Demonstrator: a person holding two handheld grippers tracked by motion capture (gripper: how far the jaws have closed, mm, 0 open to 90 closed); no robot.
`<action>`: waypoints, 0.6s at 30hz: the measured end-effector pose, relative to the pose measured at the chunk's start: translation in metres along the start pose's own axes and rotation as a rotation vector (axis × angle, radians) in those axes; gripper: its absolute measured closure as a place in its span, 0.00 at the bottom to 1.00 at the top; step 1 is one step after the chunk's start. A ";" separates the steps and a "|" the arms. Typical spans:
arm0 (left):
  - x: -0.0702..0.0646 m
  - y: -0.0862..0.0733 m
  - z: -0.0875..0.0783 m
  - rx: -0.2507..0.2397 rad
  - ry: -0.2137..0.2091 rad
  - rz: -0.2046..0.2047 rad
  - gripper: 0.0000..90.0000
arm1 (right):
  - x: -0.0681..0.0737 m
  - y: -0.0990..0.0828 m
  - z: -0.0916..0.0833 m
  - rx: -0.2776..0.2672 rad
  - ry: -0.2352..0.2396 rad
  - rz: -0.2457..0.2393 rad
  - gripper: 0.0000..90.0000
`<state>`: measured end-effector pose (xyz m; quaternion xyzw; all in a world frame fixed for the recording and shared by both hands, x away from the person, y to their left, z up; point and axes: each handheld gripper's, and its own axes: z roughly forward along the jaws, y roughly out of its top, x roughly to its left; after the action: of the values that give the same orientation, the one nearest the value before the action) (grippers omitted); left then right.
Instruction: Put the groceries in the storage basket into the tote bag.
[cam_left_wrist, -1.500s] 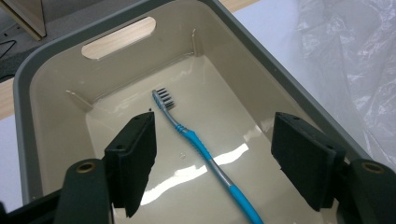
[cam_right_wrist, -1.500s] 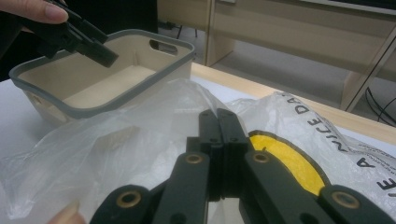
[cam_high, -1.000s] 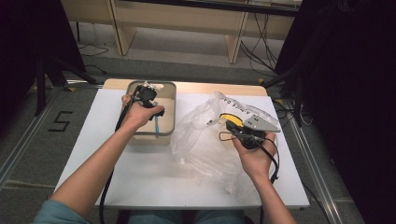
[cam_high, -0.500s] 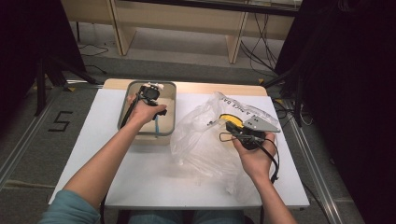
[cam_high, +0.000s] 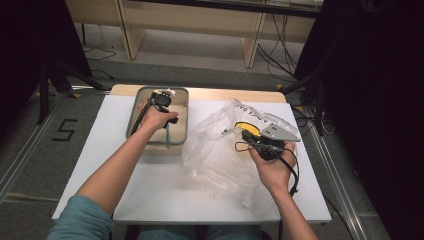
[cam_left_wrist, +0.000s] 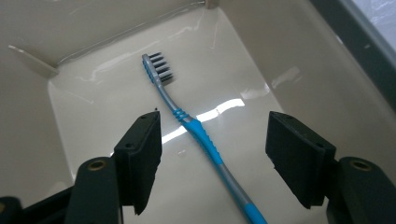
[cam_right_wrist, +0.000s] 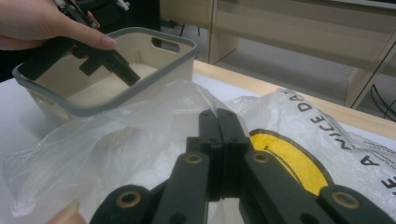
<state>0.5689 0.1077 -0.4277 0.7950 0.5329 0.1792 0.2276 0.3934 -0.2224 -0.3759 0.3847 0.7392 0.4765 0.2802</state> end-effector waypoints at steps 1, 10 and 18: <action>0.000 0.000 0.002 0.006 0.000 0.002 0.40 | 0.000 0.000 0.000 0.001 0.000 0.000 1.00; 0.006 0.000 0.015 0.026 0.025 -0.007 0.41 | 0.000 0.000 0.000 0.002 0.002 0.001 1.00; 0.005 -0.001 0.028 0.053 0.022 -0.012 0.42 | 0.000 -0.001 0.001 0.005 0.005 -0.002 1.00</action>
<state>0.5846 0.1074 -0.4512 0.7955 0.5448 0.1722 0.2018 0.3943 -0.2220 -0.3769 0.3836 0.7415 0.4754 0.2777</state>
